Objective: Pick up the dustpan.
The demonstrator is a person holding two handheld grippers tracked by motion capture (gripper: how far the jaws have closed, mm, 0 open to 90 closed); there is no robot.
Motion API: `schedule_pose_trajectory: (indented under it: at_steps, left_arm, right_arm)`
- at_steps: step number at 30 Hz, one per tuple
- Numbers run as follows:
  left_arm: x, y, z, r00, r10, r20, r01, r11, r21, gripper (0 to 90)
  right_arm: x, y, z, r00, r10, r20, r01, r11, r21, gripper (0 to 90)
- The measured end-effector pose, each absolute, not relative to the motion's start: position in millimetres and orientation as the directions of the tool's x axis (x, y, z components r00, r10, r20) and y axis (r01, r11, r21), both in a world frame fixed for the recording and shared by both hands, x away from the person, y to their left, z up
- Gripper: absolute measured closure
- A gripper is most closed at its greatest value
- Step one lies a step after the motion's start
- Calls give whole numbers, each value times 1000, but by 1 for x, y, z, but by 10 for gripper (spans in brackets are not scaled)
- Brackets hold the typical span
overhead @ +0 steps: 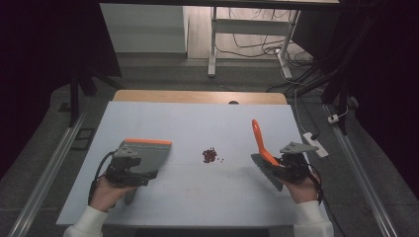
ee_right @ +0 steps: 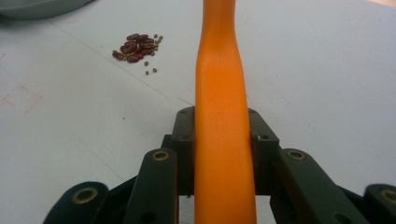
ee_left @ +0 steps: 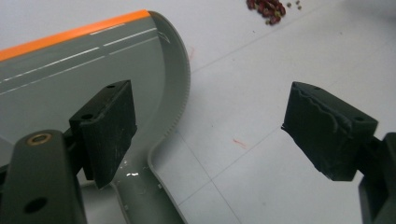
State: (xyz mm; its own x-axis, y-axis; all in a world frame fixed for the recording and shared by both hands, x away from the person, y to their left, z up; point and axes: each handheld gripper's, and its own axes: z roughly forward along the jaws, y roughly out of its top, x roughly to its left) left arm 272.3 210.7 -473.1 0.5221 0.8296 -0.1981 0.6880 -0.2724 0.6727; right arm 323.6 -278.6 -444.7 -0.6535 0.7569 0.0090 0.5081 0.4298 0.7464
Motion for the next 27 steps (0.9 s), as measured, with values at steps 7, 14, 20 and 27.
schedule_pose_trajectory:
  at_steps: [7,14,20,27]
  left_arm:
    - [276,208,-460,428,885,-182,726,-217,652,158]
    - [278,217,-465,335,925,-179,792,-174,585,158]
    - [276,225,-469,270,941,-202,827,-120,548,117]
    - [274,230,-479,245,939,-241,860,-97,500,117]
  right_arm:
    - [323,-277,-443,-654,756,13,505,424,752,699]
    - [322,-277,-444,-651,759,10,508,426,749,699]
    - [322,-274,-446,-657,754,9,509,435,743,699]
    - [322,-274,-446,-657,754,8,510,437,741,699]
